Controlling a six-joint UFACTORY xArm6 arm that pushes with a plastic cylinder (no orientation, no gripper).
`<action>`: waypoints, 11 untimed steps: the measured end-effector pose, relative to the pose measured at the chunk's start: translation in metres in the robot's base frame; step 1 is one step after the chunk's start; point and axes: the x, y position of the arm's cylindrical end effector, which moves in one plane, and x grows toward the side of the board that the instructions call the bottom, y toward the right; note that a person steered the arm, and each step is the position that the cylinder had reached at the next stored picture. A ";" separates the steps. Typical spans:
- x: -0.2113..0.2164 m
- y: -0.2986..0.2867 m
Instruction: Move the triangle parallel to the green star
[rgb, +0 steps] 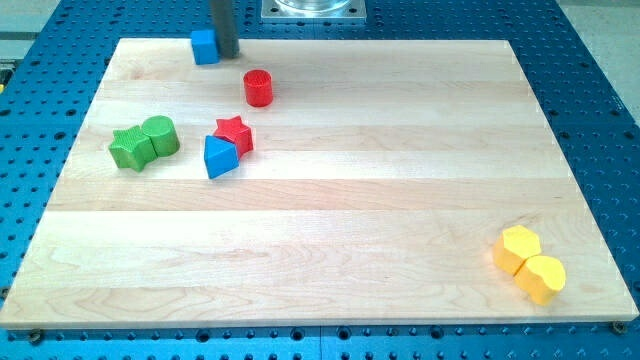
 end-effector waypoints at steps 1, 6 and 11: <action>0.014 -0.022; 0.182 0.131; 0.222 0.022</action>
